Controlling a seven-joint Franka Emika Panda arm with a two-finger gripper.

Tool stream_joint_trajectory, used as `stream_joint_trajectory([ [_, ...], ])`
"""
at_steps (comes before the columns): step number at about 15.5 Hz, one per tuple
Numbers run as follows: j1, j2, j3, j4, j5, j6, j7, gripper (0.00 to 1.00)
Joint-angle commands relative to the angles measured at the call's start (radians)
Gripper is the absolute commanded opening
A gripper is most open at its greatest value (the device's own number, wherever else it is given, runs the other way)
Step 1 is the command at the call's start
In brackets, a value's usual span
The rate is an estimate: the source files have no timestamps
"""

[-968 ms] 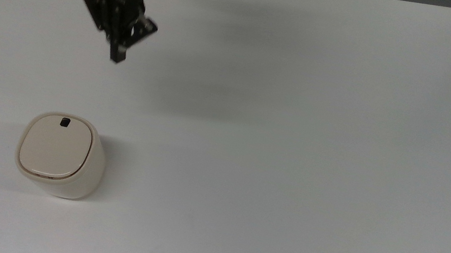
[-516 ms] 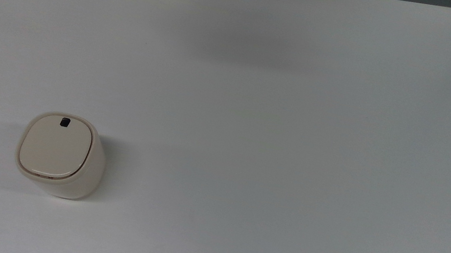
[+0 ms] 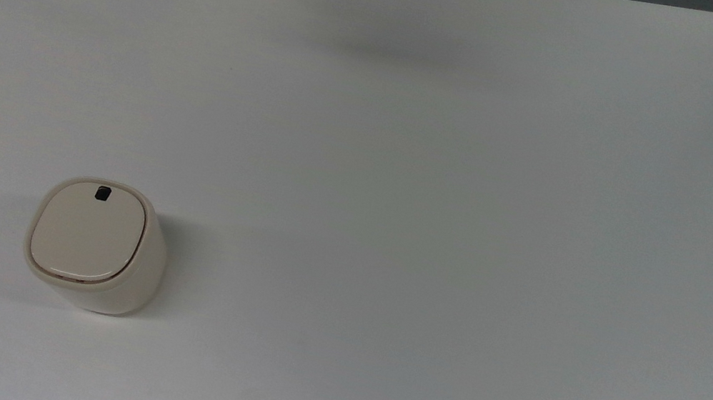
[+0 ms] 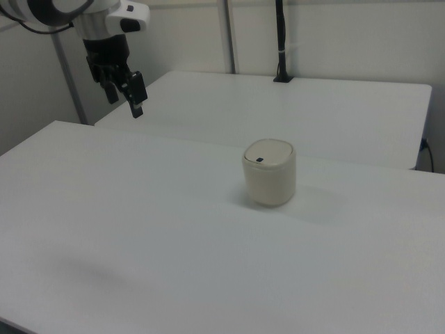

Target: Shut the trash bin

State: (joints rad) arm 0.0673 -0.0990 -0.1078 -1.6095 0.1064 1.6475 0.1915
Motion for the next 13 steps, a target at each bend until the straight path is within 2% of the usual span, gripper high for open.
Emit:
stream_joint_trajectory([
  [1,-0.009,0.015,0.046,-0.018,-0.098,0.012,-0.104,1.0],
  [5,-0.008,0.065,0.053,-0.012,-0.148,0.043,-0.106,1.0],
  [13,0.002,0.071,0.051,-0.012,-0.166,0.044,-0.098,1.0],
])
